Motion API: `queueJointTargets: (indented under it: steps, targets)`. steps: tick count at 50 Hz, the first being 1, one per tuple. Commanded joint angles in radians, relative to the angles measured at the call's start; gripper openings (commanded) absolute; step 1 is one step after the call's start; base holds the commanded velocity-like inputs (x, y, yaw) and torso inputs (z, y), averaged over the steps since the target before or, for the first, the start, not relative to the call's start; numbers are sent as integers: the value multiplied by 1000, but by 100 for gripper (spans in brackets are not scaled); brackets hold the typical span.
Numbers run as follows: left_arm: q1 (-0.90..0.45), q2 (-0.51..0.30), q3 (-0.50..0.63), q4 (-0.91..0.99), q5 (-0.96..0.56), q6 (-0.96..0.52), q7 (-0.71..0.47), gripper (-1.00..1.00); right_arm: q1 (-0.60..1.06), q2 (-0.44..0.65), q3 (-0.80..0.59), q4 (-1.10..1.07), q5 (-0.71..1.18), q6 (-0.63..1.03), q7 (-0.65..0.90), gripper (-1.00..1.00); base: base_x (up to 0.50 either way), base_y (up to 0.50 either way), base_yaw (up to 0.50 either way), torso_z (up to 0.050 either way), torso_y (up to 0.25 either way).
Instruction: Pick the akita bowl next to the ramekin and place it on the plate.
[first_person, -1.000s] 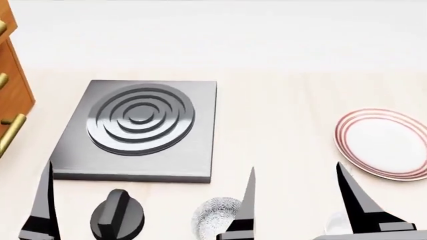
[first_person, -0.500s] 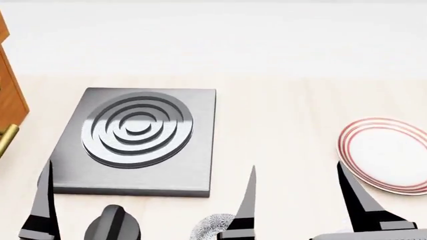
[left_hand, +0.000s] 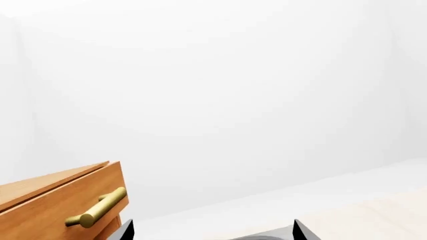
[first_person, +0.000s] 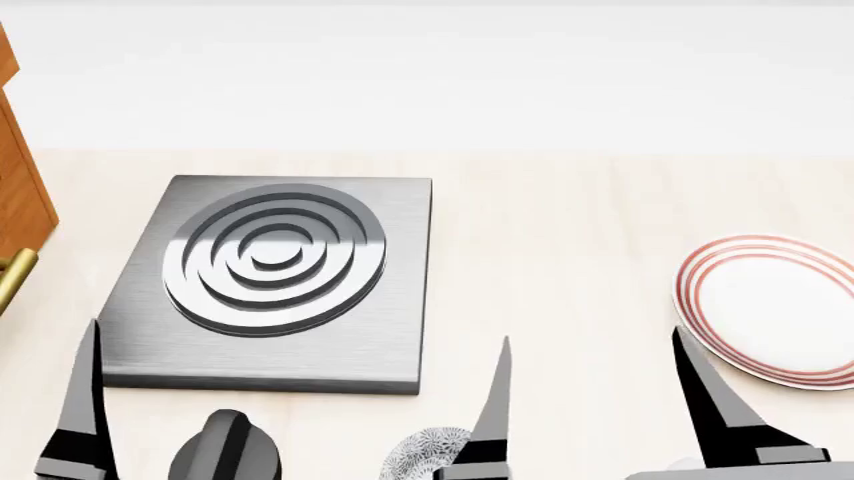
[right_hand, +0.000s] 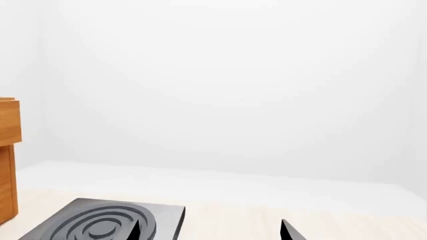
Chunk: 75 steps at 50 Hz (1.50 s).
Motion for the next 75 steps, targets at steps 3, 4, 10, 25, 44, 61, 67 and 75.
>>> queueJointTargets:
  steps: [3,4,10,25,44,61,67,75]
  targets:
    - [5,19,-38,0,5,16,18,100,-1,-20,8,3,-27,-12,-19,100,0,0,0,0,0]
    - [10,19,-39,0,2,19,17,100,1,-19,8,0,-25,-9,-16,100,0,0,0,0,0]
    - [-11,19,-35,0,13,-2,23,100,5,-14,15,3,-13,-13,-13,100,0,0,0,0,0]
    - [1,19,-38,0,14,2,23,100,6,-20,2,16,-33,-25,-15,100,0,0,0,0,-67]
    - [7,19,-35,0,18,-5,27,100,10,-23,-14,18,-39,-30,-16,100,0,0,0,0,-151]
    - [-2,19,-16,0,33,-14,29,100,15,-19,-25,14,-36,-29,-15,100,0,0,0,0,-159]
    - [-1,19,-14,0,35,-12,29,100,14,-18,-30,11,-43,-28,-10,100,0,0,0,0,-158]
    - [-2,19,-16,0,36,-14,29,100,24,-15,-29,10,-34,-24,-5,100,0,0,0,0,-159]
